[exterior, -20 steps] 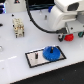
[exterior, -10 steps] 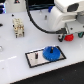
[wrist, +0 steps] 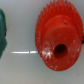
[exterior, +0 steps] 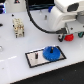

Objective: Insert the blue gear onto the right peg, followed by the red gear

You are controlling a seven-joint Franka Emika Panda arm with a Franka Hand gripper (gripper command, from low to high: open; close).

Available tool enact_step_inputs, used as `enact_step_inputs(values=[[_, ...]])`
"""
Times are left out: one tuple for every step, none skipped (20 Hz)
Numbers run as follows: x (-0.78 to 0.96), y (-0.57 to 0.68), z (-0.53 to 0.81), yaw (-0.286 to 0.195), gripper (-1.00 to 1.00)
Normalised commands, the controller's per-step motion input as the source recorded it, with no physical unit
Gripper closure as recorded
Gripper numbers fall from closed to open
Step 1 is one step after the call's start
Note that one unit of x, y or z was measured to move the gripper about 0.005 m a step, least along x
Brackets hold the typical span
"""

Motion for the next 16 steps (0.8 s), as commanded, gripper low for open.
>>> enact_step_inputs(values=[[-0.15, 0.0, 0.02, 0.0, 1.0], [-0.13, 0.01, 0.02, 0.0, 1.0], [-0.01, 0.0, 0.0, 0.0, 1.0], [-0.08, 0.0, 0.0, 0.0, 1.0], [-0.06, 0.0, 0.0, 0.0, 1.0], [-0.03, 0.0, 0.0, 0.0, 1.0], [-0.02, 0.0, 0.02, 0.0, 1.0], [-0.21, -0.01, -0.02, 0.0, 1.0], [-0.14, 0.02, 0.0, 0.0, 1.0], [-0.15, 0.0, 0.01, 0.0, 1.0], [-0.17, 0.01, 0.04, 0.0, 1.0], [-0.2, 0.03, -0.02, 0.0, 1.0], [-0.16, 0.01, 0.02, 0.0, 1.0], [-0.16, 0.0, 0.03, 0.0, 1.0], [-0.18, 0.01, 0.02, 0.0, 1.0], [-0.09, 0.01, 0.09, 0.0, 1.0]])
